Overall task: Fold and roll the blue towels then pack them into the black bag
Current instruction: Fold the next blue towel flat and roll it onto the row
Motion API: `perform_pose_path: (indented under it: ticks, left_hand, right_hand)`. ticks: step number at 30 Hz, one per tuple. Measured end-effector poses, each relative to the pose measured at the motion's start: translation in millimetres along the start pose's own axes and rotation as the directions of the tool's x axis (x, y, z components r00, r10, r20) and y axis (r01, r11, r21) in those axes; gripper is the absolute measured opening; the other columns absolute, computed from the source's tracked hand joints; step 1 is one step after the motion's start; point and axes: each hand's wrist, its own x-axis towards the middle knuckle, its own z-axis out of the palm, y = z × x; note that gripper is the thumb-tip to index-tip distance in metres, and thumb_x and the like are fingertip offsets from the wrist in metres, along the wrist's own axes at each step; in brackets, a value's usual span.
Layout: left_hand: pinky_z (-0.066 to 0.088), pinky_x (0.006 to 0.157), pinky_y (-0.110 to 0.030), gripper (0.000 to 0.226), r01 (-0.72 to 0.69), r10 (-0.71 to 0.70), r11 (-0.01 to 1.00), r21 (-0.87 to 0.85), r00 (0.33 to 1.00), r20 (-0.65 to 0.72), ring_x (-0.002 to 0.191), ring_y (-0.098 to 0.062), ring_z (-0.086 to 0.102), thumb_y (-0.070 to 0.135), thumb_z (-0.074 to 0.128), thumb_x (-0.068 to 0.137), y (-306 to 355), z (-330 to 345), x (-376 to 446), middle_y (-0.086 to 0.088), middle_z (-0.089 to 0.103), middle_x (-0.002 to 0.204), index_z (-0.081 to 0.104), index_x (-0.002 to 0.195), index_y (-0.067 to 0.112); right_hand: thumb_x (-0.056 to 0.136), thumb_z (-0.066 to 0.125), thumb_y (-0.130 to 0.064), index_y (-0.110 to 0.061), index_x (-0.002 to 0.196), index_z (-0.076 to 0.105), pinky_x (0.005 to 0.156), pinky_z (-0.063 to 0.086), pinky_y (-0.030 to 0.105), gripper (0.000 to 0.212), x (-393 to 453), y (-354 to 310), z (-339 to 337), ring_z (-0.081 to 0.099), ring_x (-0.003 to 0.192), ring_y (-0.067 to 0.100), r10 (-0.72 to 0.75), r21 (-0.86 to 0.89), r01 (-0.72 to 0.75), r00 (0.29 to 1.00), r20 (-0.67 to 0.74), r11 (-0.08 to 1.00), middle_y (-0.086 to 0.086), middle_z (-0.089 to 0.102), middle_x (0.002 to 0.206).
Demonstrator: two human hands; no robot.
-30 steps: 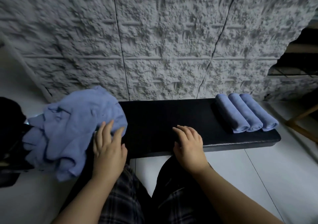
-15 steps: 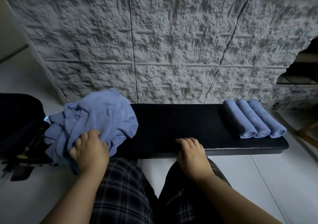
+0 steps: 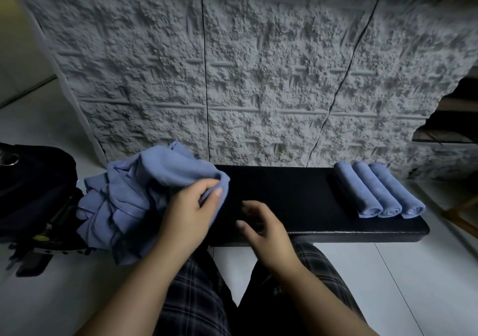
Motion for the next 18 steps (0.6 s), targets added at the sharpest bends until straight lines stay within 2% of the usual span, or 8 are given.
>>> perform_pose_path:
  ticks: [3, 5, 7, 10, 12, 14, 16, 18]
  left_hand:
    - [0.046, 0.071, -0.019, 0.019, 0.111, -0.107, 0.977, -0.181, 0.994, 0.032, 0.072, 0.009, 0.058, 0.022, 0.059, 0.089, 10, 12, -6, 0.019, 0.066, 0.077, 0.068, 0.104, 0.017]
    - [0.047, 0.081, -0.019, 0.028, 0.155, -0.140, 0.948, -0.277, 0.987, 0.075, 0.090, 0.005, 0.061, 0.010, 0.055, 0.091, 16, 13, -8, 0.025, 0.064, 0.091, 0.064, 0.115, 0.021]
    - [0.043, 0.092, -0.015, 0.041, 0.174, -0.110, 0.900, -0.399, 0.978, 0.179, 0.108, 0.005, 0.057, 0.001, 0.048, 0.093, 22, 10, -8, 0.023, 0.061, 0.109, 0.056, 0.117, 0.032]
    - [0.044, 0.094, -0.017, 0.056, 0.229, -0.041, 0.803, -0.550, 0.942, 0.333, 0.116, 0.001, 0.053, -0.010, 0.041, 0.084, 25, 7, -7, 0.012, 0.061, 0.120, 0.052, 0.113, 0.037]
    - [0.045, 0.092, -0.018, 0.059, 0.184, 0.016, 0.817, -0.547, 0.940, 0.340, 0.116, -0.002, 0.055, -0.003, 0.044, 0.071, 22, 10, -7, 0.013, 0.064, 0.117, 0.054, 0.112, 0.039]
    - [0.047, 0.092, -0.023, 0.057, 0.092, 0.046, 0.894, -0.438, 0.955, 0.294, 0.111, -0.006, 0.058, 0.006, 0.052, 0.071, 18, 14, -8, 0.008, 0.064, 0.114, 0.055, 0.110, 0.048]
    - [0.048, 0.090, -0.028, 0.045, 0.037, 0.046, 0.934, -0.356, 0.974, 0.223, 0.103, -0.011, 0.060, 0.019, 0.058, 0.071, 15, 16, -9, 0.001, 0.060, 0.111, 0.053, 0.103, 0.050]
    - [0.047, 0.090, -0.026, 0.037, 0.025, 0.042, 0.937, -0.348, 0.982, 0.185, 0.101, -0.010, 0.058, 0.024, 0.059, 0.068, 13, 17, -10, -0.002, 0.054, 0.111, 0.051, 0.100, 0.041]
  right_hand:
    - [0.082, 0.072, -0.020, -0.037, 0.114, 0.052, 0.088, 0.048, 0.020, 0.041, 1, -28, 4, 0.058, 0.105, -0.003, -0.023, 0.158, 0.005, 0.994, 0.111, 0.987, -0.018, 0.062, 0.112]
    - [0.080, 0.075, -0.020, -0.037, 0.116, 0.051, 0.087, 0.050, 0.024, 0.046, 1, -36, 5, 0.059, 0.105, 0.000, -0.029, 0.209, 0.007, 0.994, 0.104, 0.978, -0.017, 0.062, 0.113]
    - [0.080, 0.074, -0.015, -0.033, 0.120, 0.051, 0.084, 0.049, 0.022, 0.050, 1, -39, 4, 0.060, 0.104, 0.002, -0.041, 0.245, 0.012, 0.993, 0.112, 0.969, -0.015, 0.063, 0.113]
    - [0.084, 0.065, -0.003, -0.025, 0.124, 0.050, 0.083, 0.049, 0.019, 0.048, -1, -42, 2, 0.061, 0.103, 0.003, -0.068, 0.255, 0.028, 0.987, 0.149, 0.967, -0.011, 0.064, 0.111]
    - [0.091, 0.054, -0.002, -0.022, 0.118, 0.055, 0.083, 0.051, 0.026, 0.033, -1, -44, 0, 0.064, 0.100, 0.007, -0.069, 0.265, 0.032, 0.989, 0.129, 0.964, -0.007, 0.067, 0.106]
    - [0.097, 0.046, -0.008, -0.022, 0.114, 0.059, 0.082, 0.052, 0.027, 0.026, 0, -45, -4, 0.065, 0.095, 0.007, -0.040, 0.239, 0.007, 0.991, 0.131, 0.971, -0.008, 0.069, 0.101]
    - [0.098, 0.043, -0.009, -0.027, 0.111, 0.060, 0.079, 0.049, 0.019, 0.028, 1, -47, -9, 0.062, 0.092, 0.001, -0.026, 0.209, -0.004, 0.989, 0.143, 0.978, -0.014, 0.068, 0.098]
    - [0.099, 0.041, -0.011, -0.029, 0.107, 0.060, 0.077, 0.045, 0.011, 0.027, 3, -48, -15, 0.060, 0.089, -0.005, -0.020, 0.215, -0.010, 0.990, 0.138, 0.976, -0.015, 0.067, 0.094]
